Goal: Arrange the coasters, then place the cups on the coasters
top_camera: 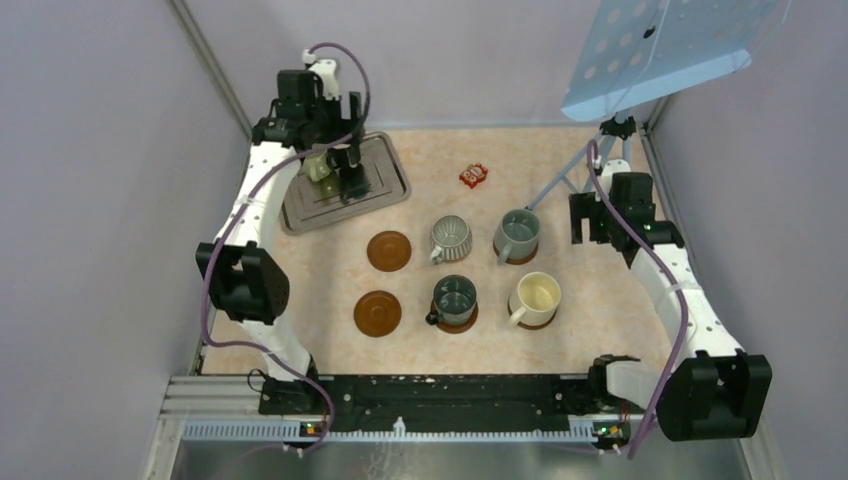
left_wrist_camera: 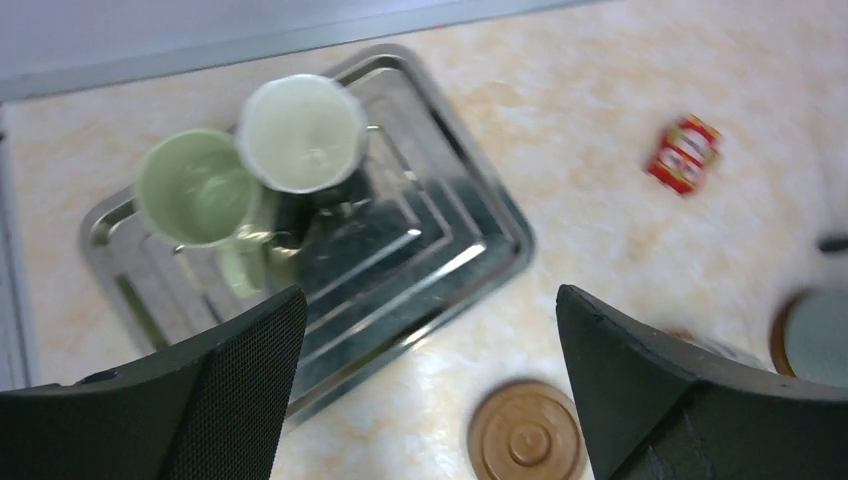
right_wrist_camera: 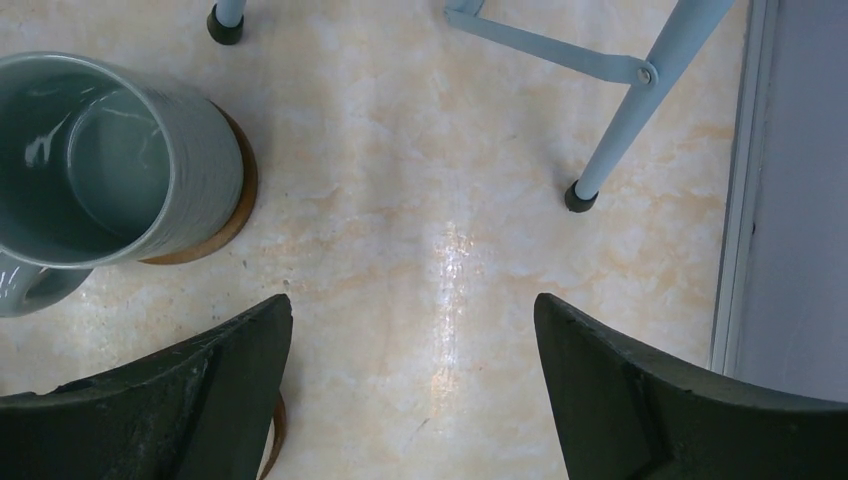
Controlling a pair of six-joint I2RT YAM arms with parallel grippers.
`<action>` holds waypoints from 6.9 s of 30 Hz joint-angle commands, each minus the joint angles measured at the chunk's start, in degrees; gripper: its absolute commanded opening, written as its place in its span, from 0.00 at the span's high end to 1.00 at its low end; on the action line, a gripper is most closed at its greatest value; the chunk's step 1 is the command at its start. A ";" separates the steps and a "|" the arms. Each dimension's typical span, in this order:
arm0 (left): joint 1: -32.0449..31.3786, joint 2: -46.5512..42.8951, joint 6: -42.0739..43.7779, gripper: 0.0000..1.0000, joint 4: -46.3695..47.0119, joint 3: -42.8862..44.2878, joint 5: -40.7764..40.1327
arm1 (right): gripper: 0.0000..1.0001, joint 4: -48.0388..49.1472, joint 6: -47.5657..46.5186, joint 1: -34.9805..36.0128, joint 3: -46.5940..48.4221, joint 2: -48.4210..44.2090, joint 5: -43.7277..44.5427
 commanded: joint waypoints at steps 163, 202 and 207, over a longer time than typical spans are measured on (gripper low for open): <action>-8.54 -22.93 14.08 0.61 20.81 -60.80 6.03 | 0.11 3.17 -0.04 -0.33 2.91 2.20 1.31; 10.58 -0.27 18.66 0.04 -4.02 -7.22 19.69 | 0.10 3.41 -0.91 -0.32 4.40 3.49 -0.07; 12.23 10.13 22.51 0.08 -6.47 4.34 14.33 | 0.10 3.08 -1.77 -0.33 5.55 4.31 -0.90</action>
